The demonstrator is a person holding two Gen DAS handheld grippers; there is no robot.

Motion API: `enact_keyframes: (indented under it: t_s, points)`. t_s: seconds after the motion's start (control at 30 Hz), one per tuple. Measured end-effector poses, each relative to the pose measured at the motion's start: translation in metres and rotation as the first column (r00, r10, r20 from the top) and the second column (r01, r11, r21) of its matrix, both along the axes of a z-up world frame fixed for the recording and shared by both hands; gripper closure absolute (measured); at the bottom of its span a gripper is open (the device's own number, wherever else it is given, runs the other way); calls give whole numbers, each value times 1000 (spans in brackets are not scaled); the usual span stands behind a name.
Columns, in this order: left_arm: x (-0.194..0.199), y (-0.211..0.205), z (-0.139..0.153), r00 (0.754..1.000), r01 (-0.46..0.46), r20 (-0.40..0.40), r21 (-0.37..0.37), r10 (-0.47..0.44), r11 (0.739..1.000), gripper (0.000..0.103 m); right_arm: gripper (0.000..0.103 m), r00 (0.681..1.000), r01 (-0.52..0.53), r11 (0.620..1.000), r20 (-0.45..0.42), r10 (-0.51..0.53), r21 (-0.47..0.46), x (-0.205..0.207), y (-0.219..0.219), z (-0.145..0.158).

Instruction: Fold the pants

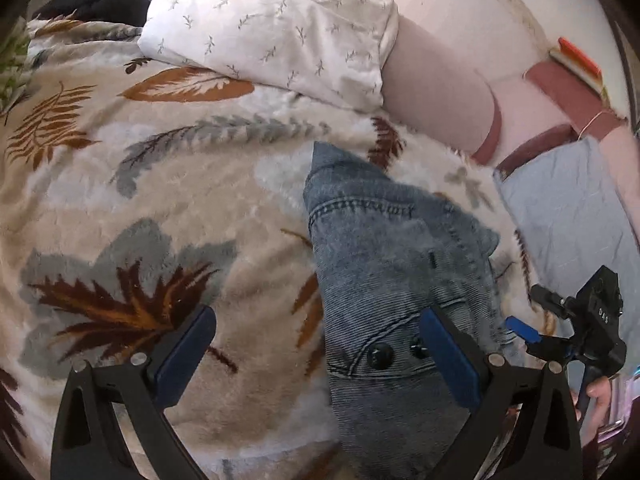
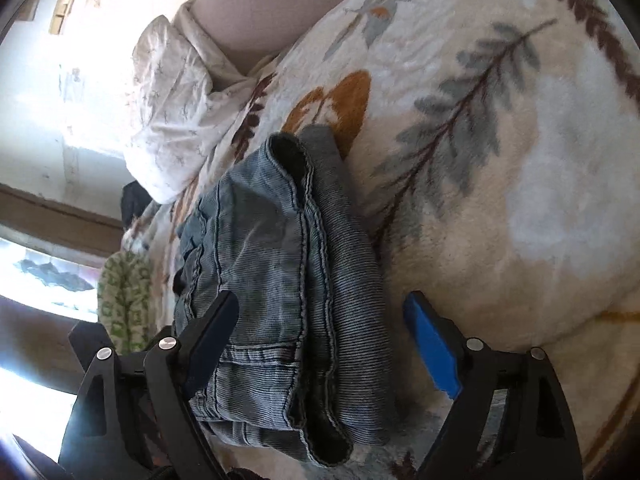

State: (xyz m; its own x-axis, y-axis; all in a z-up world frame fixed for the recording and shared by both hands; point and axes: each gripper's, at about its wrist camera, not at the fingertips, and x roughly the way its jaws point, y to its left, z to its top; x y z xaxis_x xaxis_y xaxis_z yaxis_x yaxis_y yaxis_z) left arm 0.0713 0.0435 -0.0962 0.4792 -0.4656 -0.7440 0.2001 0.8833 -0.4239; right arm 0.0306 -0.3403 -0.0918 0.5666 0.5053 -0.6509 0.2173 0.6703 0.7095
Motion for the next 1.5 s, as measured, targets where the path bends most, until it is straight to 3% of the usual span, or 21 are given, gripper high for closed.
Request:
enact_keyframes:
  t_s: [0.13,0.27,0.5,0.6,0.67,0.73,0.9,1.17,1.3,1.43,1.5]
  points:
    - [-4,-4,-2,999,33,1,51,-33,998,0,19,998,-55,993,47,50,100,-3,-7,9]
    - [-11,-14,-5,997,72,6,70,-72,995,0,27,992,-126,987,6,126,99,1,7,3]
    - [-18,-33,-5,991,129,1,113,-130,985,0,29,985,-169,983,-24,171,65,8,27,-6]
    - [-20,-35,-4,992,126,3,110,-127,986,0,57,980,-198,980,-19,199,27,7,35,-2]
    - [-21,-36,-3,992,128,2,111,-129,986,1,83,978,-208,978,-19,207,-35,7,39,3]
    - [-23,-37,-1,991,132,6,114,-133,985,1,88,980,-197,979,-9,197,-48,5,36,6]
    - [-25,-41,4,990,140,18,123,-143,982,1,90,978,-206,970,18,210,-128,2,41,14]
    - [-31,-55,11,983,177,37,105,-181,979,1,91,970,-163,977,157,184,-139,-11,33,42]
    - [-31,-72,5,979,198,28,115,-203,973,1,91,984,-121,983,111,137,-141,-9,21,32]
    - [-29,-82,-10,978,211,-25,127,-209,969,0,91,993,-115,971,-30,111,-212,4,21,1]
    - [-29,-77,-7,979,206,-31,114,-204,972,0,91,992,-120,968,-50,112,-219,6,23,-4]
